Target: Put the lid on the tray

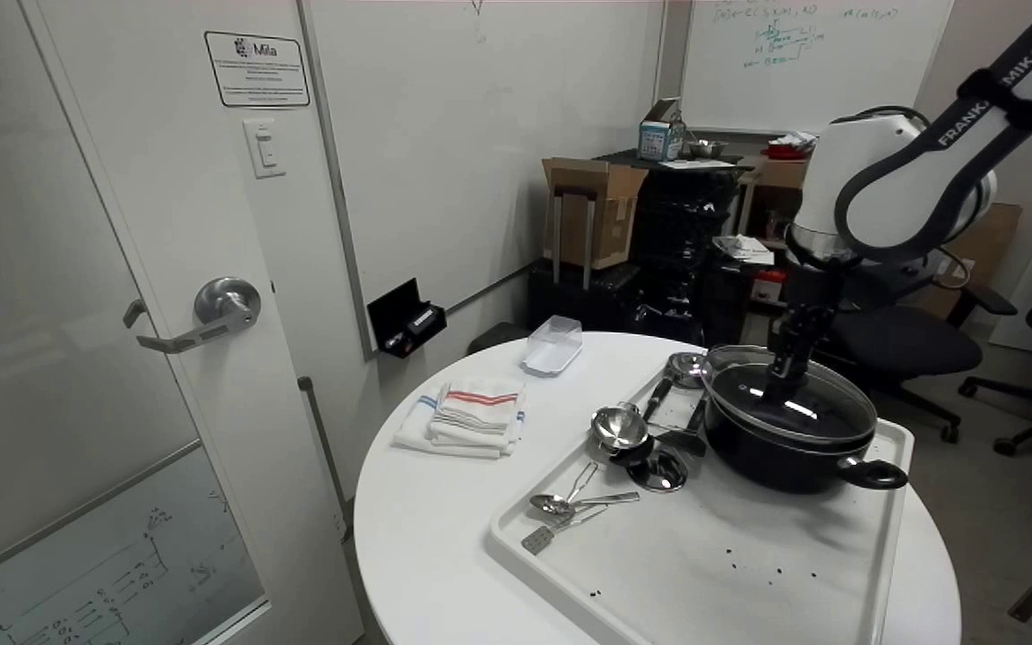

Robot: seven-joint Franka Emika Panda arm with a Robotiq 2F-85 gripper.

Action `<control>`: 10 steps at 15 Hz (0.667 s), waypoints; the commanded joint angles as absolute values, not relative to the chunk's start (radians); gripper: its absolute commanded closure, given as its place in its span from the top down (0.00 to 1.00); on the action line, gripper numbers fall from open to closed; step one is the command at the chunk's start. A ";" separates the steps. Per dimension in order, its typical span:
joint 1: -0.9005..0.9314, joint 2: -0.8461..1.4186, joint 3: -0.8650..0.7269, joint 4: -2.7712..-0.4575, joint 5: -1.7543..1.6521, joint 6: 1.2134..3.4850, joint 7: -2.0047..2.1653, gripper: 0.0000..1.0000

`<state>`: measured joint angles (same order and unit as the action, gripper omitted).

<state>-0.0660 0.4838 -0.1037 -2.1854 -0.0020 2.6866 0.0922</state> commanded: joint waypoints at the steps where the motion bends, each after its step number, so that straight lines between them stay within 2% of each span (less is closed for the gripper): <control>1: -0.024 0.412 -0.097 -2.245 -0.037 2.680 0.083 0.25; 10: 0.175 0.396 -0.115 -2.320 -0.247 2.699 0.167 0.25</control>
